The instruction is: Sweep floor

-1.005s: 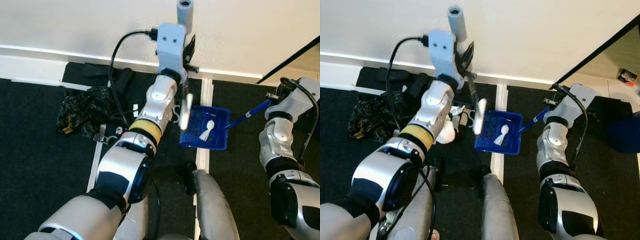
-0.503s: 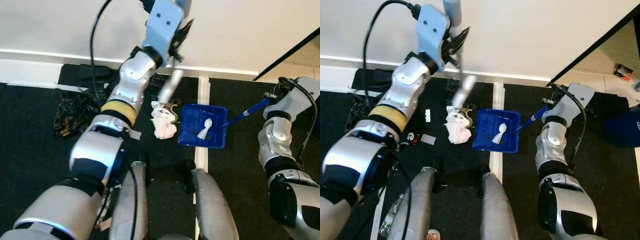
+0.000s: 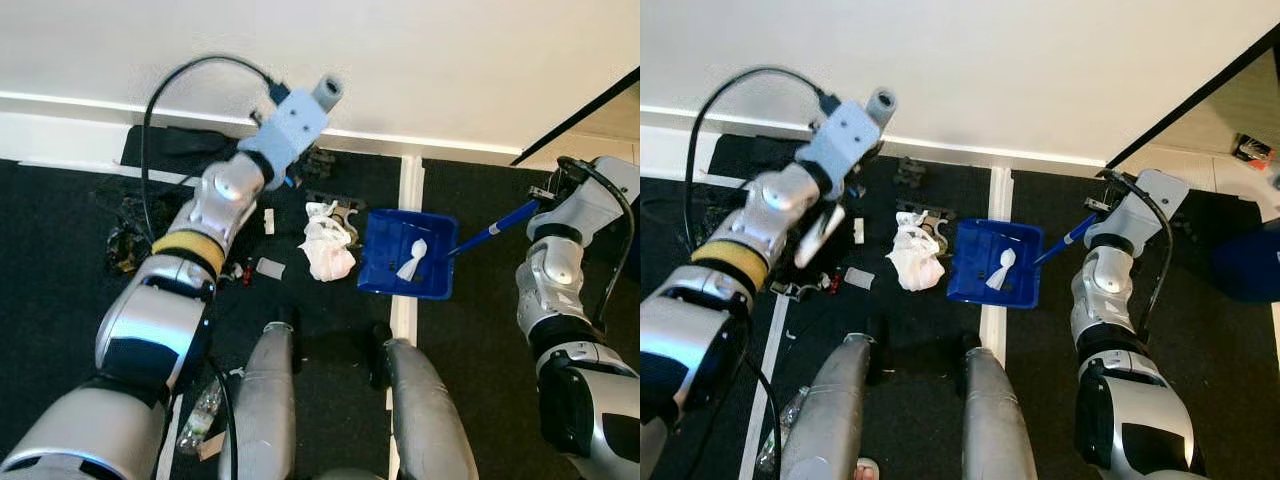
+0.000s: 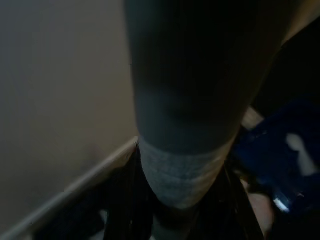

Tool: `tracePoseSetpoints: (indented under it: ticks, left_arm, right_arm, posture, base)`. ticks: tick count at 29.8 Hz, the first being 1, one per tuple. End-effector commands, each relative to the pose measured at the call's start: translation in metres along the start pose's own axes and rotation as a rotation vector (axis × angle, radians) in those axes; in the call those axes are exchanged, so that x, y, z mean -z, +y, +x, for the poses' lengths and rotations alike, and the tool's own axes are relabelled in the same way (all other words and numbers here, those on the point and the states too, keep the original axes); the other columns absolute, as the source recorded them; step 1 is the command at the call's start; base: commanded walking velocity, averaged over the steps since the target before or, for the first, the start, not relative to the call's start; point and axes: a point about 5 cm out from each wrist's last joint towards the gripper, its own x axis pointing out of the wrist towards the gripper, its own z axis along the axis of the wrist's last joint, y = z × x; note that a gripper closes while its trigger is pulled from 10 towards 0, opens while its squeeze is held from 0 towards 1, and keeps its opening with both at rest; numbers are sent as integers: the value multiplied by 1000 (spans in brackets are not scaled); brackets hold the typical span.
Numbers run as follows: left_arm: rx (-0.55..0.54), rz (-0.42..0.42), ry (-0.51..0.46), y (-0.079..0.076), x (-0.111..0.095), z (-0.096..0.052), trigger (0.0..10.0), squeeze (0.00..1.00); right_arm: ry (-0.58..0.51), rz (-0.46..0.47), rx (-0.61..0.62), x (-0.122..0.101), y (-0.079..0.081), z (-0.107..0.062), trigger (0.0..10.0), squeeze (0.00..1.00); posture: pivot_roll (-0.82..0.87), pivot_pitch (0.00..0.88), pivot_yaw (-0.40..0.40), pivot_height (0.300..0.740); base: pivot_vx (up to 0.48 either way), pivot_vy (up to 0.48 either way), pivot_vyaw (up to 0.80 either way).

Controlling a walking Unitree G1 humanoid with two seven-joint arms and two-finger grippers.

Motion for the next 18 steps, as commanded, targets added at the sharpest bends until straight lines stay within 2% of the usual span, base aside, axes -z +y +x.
tracePoseSetpoints:
  ticks: [1, 3, 4, 9, 15, 18]
  left_arm:
    - [-35, -76, 41, -10, 13, -3, 10000, 0]
    - [-146, -194, -22, -23, 4, 3, 10000, 0]
    - [-169, -209, -41, -26, 0, 4, 10000, 0]
    - [-195, -301, -92, -38, -17, 13, 10000, 0]
    - [-188, -367, -90, -55, -29, 20, 10000, 0]
    - [-203, -428, -99, -64, -43, 26, 10000, 0]
  right_arm:
    - [136, -71, -8, 30, -9, -17, 10000, 0]
    - [135, -72, -16, 30, -7, -17, 10000, 0]
    - [135, -73, -19, 30, -7, -17, 10000, 0]
    - [131, -75, -25, 30, -5, -18, 10000, 0]
    - [122, -81, -24, 30, -7, -19, 10000, 0]
    - [119, -87, -20, 29, -11, -18, 10000, 0]
  posture:
    - [91, 431, -41, 740]
    - [87, 432, -43, 740]
    - [87, 432, -43, 740]
    - [71, 435, -37, 740]
    - [58, 438, -32, 740]
    - [50, 435, -31, 740]
  base:
    - [0, 0, 0]
    - [0, 0, 0]
    - [0, 0, 0]
    - [0, 0, 0]
    - [0, 0, 0]
    - [0, 0, 0]
